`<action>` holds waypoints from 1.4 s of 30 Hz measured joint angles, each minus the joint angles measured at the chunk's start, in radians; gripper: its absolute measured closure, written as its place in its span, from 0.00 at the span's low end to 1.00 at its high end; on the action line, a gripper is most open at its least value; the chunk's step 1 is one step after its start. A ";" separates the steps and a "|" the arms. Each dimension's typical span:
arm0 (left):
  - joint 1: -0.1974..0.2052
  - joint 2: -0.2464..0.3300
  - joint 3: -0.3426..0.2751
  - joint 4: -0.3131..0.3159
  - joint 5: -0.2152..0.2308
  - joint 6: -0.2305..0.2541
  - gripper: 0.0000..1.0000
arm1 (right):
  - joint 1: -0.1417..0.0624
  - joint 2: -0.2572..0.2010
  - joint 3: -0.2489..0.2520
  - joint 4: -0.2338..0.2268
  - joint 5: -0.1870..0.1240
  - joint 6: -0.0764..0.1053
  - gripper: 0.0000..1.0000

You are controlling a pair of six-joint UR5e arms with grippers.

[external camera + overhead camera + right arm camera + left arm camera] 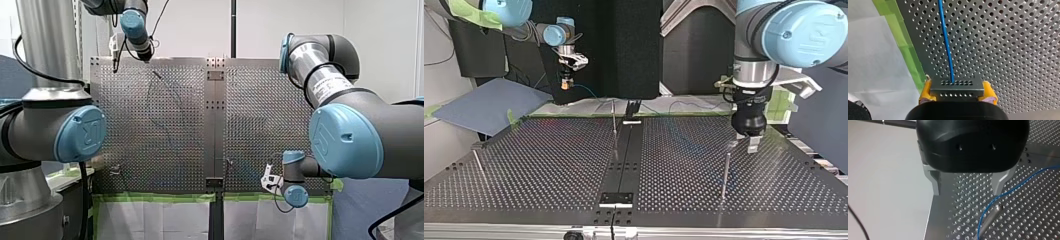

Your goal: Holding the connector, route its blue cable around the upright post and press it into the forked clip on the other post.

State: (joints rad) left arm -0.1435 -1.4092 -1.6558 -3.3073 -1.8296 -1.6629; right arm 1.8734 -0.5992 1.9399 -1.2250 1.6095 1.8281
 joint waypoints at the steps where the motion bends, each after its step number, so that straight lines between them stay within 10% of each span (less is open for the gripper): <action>1: -0.010 -0.005 0.000 0.010 -0.010 0.010 0.00 | 0.000 0.000 0.000 0.000 -0.002 0.000 1.00; 29: -0.247 -0.126 -0.068 0.232 -0.246 0.248 0.00 | 0.004 0.000 0.000 0.001 -0.011 0.005 1.00; 42: -0.301 -0.153 -0.071 0.357 -0.147 0.245 0.00 | 0.007 0.000 0.000 0.000 -0.011 0.005 1.00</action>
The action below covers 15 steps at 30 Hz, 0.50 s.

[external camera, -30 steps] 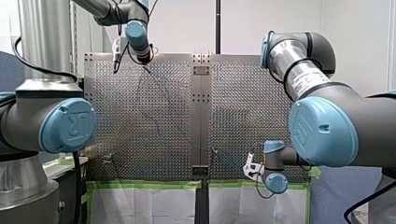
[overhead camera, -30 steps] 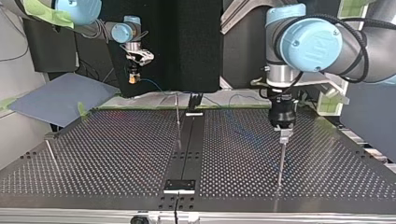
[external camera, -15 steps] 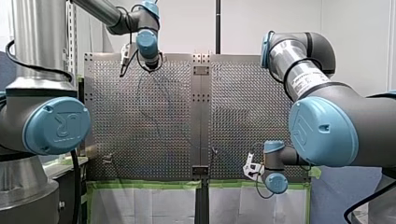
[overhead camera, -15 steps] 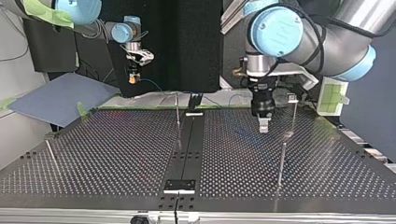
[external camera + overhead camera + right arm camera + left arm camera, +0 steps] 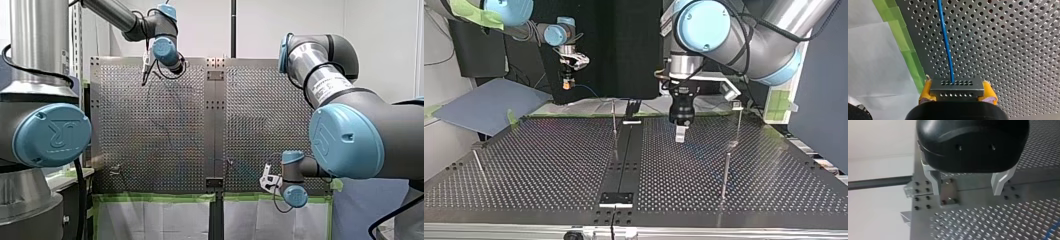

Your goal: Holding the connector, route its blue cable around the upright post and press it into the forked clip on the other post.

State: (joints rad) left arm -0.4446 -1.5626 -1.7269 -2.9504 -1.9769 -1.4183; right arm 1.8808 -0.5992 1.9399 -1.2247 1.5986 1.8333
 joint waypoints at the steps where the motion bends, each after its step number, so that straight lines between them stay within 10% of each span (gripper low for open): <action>1: 0.003 -0.003 0.000 0.013 0.013 -0.012 0.00 | 0.000 0.000 0.000 0.000 0.000 0.000 1.00; 15: 0.027 -0.094 0.000 0.004 0.109 -0.062 0.00 | 0.004 0.000 0.000 -0.001 0.000 0.000 1.00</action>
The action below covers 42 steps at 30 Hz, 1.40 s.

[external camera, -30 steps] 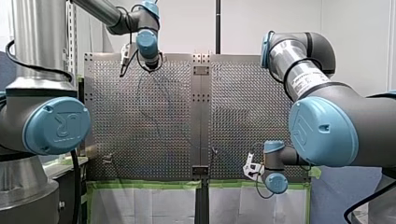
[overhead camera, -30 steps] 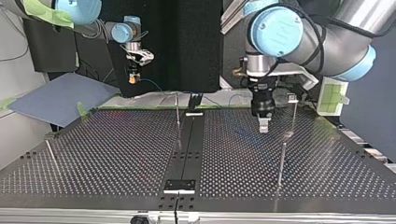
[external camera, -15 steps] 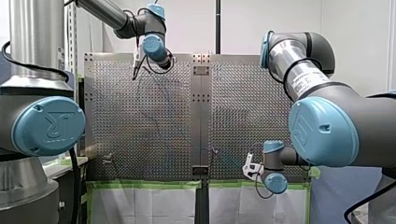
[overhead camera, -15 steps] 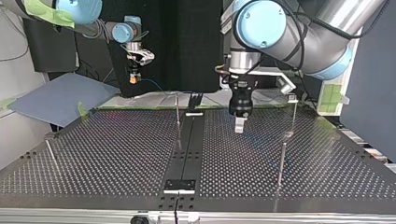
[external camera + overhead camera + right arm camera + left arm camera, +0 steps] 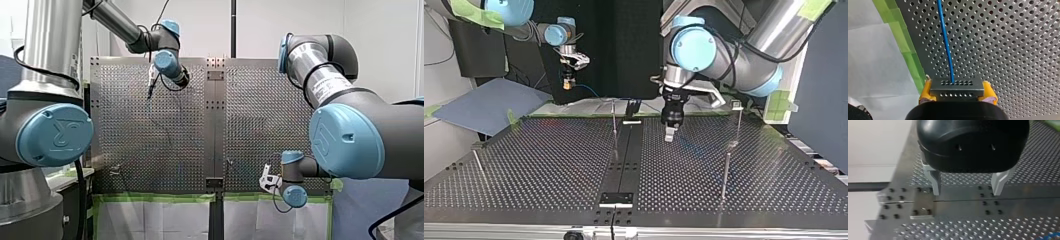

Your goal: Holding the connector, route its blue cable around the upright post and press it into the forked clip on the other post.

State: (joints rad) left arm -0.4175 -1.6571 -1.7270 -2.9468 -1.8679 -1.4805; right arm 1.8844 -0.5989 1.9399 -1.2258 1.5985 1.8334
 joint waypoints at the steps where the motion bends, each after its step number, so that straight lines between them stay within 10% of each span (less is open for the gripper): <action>1: 0.001 -0.005 0.000 -0.002 -0.006 0.002 0.00 | 0.000 0.000 0.000 0.000 0.000 0.000 1.00; 30: 0.073 -0.014 -0.001 0.023 -0.251 0.238 0.00 | 0.003 0.001 0.000 -0.020 -0.029 0.015 1.00; 42: 0.112 -0.076 0.014 0.023 -0.222 0.334 0.00 | 0.006 0.002 0.000 -0.025 -0.032 0.021 1.00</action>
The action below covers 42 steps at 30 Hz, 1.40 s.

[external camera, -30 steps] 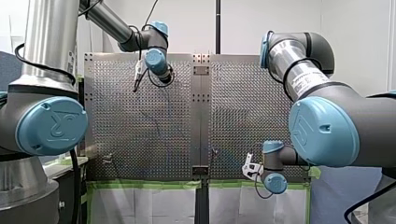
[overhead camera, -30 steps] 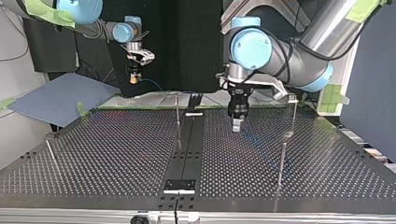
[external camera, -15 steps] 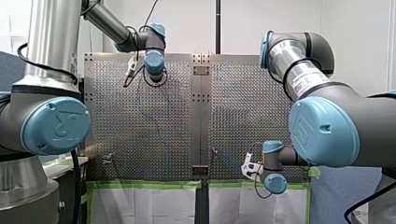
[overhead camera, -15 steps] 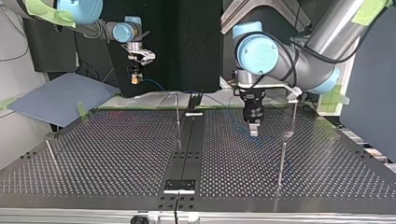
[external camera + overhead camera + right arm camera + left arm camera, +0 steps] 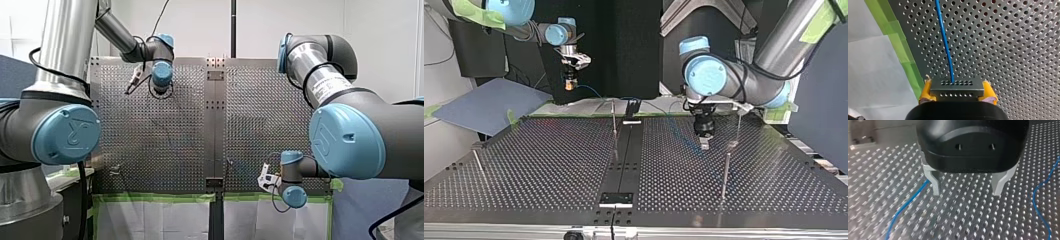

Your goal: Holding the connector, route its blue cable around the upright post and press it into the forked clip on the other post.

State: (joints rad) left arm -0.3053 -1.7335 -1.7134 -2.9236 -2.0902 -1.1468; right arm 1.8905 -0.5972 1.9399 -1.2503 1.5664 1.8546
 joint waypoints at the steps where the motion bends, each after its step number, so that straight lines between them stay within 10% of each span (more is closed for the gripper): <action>1: -0.002 -0.009 0.001 0.006 0.009 0.010 0.00 | 0.000 0.000 0.000 0.000 0.000 0.000 1.00; 10: -0.009 -0.014 0.008 0.025 0.034 0.075 0.00 | 0.000 0.000 0.000 0.001 0.000 -0.001 1.00; 22: -0.005 0.057 0.008 0.062 0.031 0.053 0.00 | 0.001 0.001 0.000 0.000 0.000 -0.001 1.00; 42: -0.012 0.010 0.008 0.053 0.038 0.056 0.00 | 0.001 0.002 0.000 0.000 0.000 0.000 1.00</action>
State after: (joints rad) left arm -0.3178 -1.7234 -1.7053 -2.8709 -2.0518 -1.0905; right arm 1.8919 -0.5948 1.9400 -1.2503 1.5663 1.8546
